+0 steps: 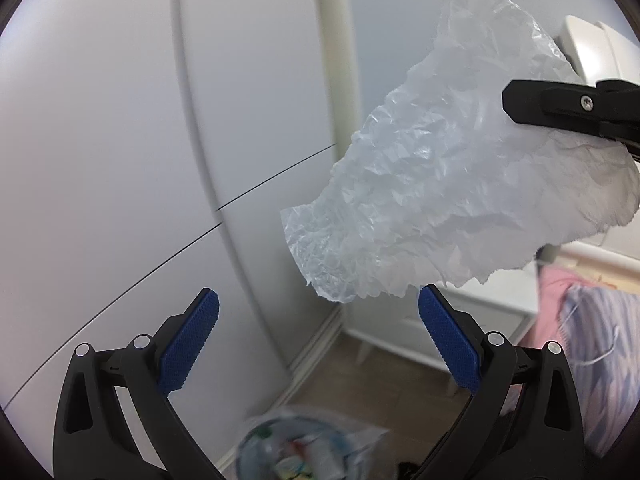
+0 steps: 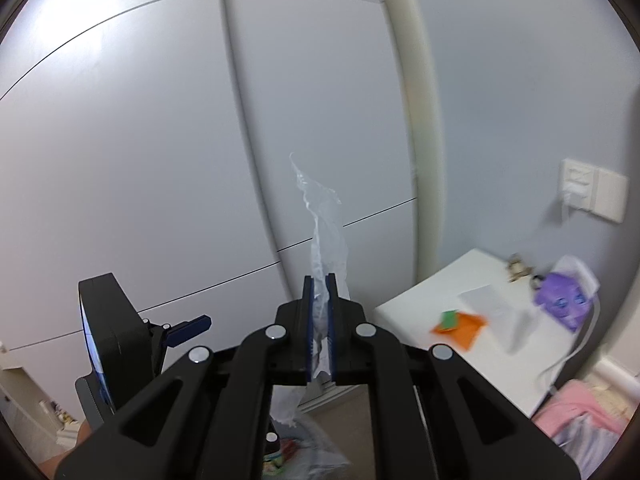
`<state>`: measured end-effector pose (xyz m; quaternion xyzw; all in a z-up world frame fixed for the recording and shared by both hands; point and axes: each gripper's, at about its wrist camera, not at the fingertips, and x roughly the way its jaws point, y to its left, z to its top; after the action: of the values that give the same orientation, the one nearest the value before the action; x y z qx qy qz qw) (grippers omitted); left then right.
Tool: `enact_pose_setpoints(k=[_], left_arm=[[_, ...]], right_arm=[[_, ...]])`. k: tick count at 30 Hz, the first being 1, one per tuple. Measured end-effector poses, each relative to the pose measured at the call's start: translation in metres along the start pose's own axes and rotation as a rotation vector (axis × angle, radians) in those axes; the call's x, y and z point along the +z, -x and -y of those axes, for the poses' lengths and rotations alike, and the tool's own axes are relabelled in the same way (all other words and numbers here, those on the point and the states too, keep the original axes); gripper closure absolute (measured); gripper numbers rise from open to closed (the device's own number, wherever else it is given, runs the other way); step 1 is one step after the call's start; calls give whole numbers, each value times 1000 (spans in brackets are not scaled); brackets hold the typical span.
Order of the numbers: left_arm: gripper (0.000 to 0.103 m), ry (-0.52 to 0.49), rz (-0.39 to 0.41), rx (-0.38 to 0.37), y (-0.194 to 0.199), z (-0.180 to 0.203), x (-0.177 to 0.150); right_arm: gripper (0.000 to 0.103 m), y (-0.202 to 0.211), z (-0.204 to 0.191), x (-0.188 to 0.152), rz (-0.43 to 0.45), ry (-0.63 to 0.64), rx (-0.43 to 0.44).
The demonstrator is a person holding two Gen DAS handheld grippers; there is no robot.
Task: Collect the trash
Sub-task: 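Lift the plastic wrap with the right tool and carry it over the bin, then lower the plastic wrap into the bin and open the right tool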
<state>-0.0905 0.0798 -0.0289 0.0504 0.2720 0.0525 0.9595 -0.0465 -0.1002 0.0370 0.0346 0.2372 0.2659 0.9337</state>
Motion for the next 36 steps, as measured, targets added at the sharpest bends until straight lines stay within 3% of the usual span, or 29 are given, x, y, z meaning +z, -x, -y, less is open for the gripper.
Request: enact_pose_setpoints(k=[8, 14, 29, 36], left_arm=[[6, 61, -66, 114, 13, -50, -54], [6, 95, -127, 148, 13, -65, -95], [6, 147, -332, 150, -25, -86, -209], [6, 162, -404, 131, -50, -84, -239]], right_arm=[[95, -33, -48, -41, -102, 31, 124], [95, -55, -71, -79, -188, 59, 167], [95, -109, -97, -168, -426, 115, 156], [95, -134, -102, -204, -538, 144, 130]])
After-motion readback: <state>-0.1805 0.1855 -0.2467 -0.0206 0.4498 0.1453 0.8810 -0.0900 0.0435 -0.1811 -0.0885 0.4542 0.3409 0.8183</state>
